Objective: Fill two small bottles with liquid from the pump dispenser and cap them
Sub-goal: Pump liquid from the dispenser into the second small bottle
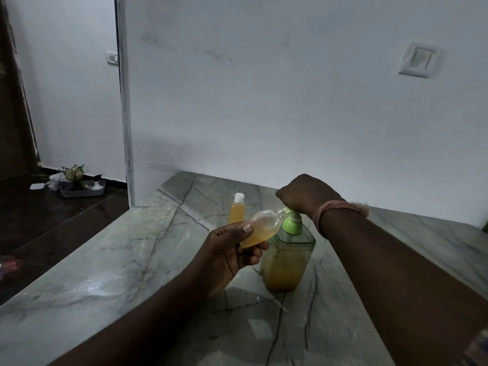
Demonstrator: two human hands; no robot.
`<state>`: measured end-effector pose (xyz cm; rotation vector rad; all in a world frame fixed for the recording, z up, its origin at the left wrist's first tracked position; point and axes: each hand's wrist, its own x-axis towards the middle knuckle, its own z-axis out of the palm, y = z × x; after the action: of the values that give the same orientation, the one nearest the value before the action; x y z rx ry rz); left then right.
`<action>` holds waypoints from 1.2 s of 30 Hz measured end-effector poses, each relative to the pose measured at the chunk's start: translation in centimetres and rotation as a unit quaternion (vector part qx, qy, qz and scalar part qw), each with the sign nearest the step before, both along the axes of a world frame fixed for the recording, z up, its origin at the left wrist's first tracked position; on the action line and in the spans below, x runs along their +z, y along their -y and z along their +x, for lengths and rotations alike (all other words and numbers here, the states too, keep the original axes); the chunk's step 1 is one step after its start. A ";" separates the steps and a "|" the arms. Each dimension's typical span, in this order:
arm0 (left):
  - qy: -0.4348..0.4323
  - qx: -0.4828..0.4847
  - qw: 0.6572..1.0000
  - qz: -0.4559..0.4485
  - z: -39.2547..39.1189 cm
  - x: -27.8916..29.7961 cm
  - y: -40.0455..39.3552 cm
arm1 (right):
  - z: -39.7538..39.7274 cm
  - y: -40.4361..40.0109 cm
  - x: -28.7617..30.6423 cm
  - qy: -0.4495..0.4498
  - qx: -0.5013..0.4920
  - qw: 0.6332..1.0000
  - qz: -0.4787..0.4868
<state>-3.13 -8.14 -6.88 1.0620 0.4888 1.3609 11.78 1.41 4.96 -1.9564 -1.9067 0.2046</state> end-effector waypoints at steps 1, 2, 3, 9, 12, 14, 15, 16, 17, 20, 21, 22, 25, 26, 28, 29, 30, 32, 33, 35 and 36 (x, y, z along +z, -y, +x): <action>0.001 0.000 1.000 0.000 0.0 0.0 0.0 | 0.0 -0.1 0.0 -0.001 -0.001 1.000 0.012; 0.001 0.001 1.000 0.002 0.0 -0.1 -0.1 | 0.1 -0.3 -0.2 -0.009 0.000 1.000 0.017; -0.002 0.001 1.000 0.003 0.0 -0.1 -0.1 | 0.1 -0.5 -0.6 -0.024 0.001 1.000 0.015; -0.003 0.008 1.000 -0.001 -0.1 -0.1 0.0 | 0.1 -0.1 -1.2 -0.037 -0.003 0.999 0.006; -0.004 0.012 1.000 0.000 -0.1 0.1 0.1 | -0.1 0.3 -0.3 0.001 0.005 1.000 0.014; -0.003 0.007 1.000 0.003 -0.1 0.1 0.2 | -0.1 0.2 0.0 0.014 0.003 1.000 0.025; -0.002 0.007 1.000 0.004 -0.1 0.0 0.1 | 0.0 0.0 -0.2 0.005 0.001 0.999 0.031; -0.001 0.009 1.000 0.005 -0.1 -0.1 0.0 | 0.1 -0.1 -0.6 -0.013 -0.001 0.999 0.035; -0.001 0.010 1.000 0.003 -0.1 -0.1 -0.1 | 0.1 -0.4 -0.9 -0.033 -0.002 0.999 0.031; 0.002 0.011 1.000 -0.008 0.0 -0.2 -0.4 | 0.0 -0.4 -1.5 -0.053 -0.005 0.999 0.012; 0.000 0.011 1.000 -0.010 0.0 -0.2 -0.4 | 0.1 -0.3 -1.4 -0.052 -0.007 0.999 0.013; -0.003 0.013 1.000 -0.009 0.0 -0.1 -0.4 | 0.1 -0.2 -1.3 -0.047 -0.004 0.999 0.015; -0.006 0.012 1.000 -0.004 0.0 0.0 -0.2 | 0.0 0.1 -0.6 -0.012 0.006 1.000 0.016; -0.002 0.010 1.000 -0.004 0.1 0.0 -0.1 | -0.1 0.3 -0.2 0.007 0.009 1.000 0.018; -0.002 0.007 1.000 0.000 0.1 0.0 0.0 | -0.1 0.4 0.0 0.031 0.009 0.999 0.033; -0.003 0.006 1.000 0.003 0.0 0.0 0.1 | -0.1 0.3 -0.1 0.025 0.009 0.999 0.044; -0.002 0.006 1.000 0.005 0.0 0.0 0.0 | -0.1 0.1 -0.4 0.009 0.009 0.999 0.049; -0.002 0.005 1.000 0.004 0.0 0.0 -0.1 | 0.1 -0.1 -1.0 -0.035 0.002 0.999 0.040; -0.001 0.005 1.000 0.003 0.0 0.0 -0.2 | 0.1 -0.1 -1.3 -0.044 0.001 0.998 0.033; -0.004 0.005 1.000 0.003 0.0 -0.1 -0.3 | 0.2 -0.1 -1.4 -0.044 -0.003 0.998 0.032; -0.006 0.007 1.000 0.003 0.0 -0.1 -0.2 | 0.3 0.0 -1.3 -0.039 -0.003 0.999 0.037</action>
<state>-3.11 -7.92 -6.94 1.0749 0.5027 1.3700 12.07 1.40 3.66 -1.8786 -1.8328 0.2028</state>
